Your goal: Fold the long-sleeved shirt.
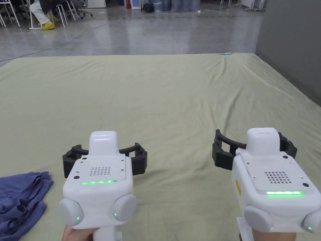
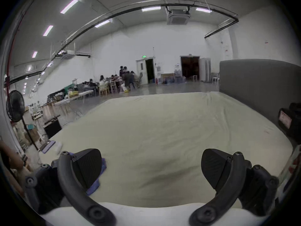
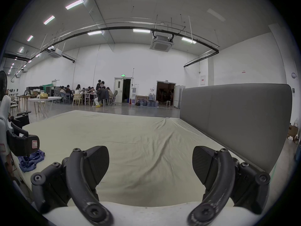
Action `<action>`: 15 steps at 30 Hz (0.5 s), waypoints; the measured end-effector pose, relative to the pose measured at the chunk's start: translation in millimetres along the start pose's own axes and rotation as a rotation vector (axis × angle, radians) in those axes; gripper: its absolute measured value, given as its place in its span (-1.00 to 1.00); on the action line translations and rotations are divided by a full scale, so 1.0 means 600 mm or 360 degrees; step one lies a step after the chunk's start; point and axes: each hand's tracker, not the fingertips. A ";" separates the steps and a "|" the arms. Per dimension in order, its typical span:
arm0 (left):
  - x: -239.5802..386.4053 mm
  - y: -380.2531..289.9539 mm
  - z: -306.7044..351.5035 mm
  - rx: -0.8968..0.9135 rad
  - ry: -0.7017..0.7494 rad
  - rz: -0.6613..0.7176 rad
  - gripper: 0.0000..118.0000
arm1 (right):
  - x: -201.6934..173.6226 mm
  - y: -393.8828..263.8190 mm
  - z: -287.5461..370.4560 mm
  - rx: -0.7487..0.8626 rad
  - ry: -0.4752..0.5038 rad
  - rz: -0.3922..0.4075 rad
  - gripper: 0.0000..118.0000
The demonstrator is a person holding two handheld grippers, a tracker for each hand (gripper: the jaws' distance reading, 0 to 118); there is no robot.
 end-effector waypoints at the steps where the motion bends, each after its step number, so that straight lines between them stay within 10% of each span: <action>1: -0.002 -0.003 0.000 0.0021 -0.0047 0.0035 0.99 | 0.000 0.000 0.000 0.0000 0.0001 -0.0001 0.77; 15: -0.030 -0.012 0.016 0.0225 -0.0411 0.0289 0.99 | 0.008 -0.001 0.000 -0.0006 -0.0025 -0.0013 0.77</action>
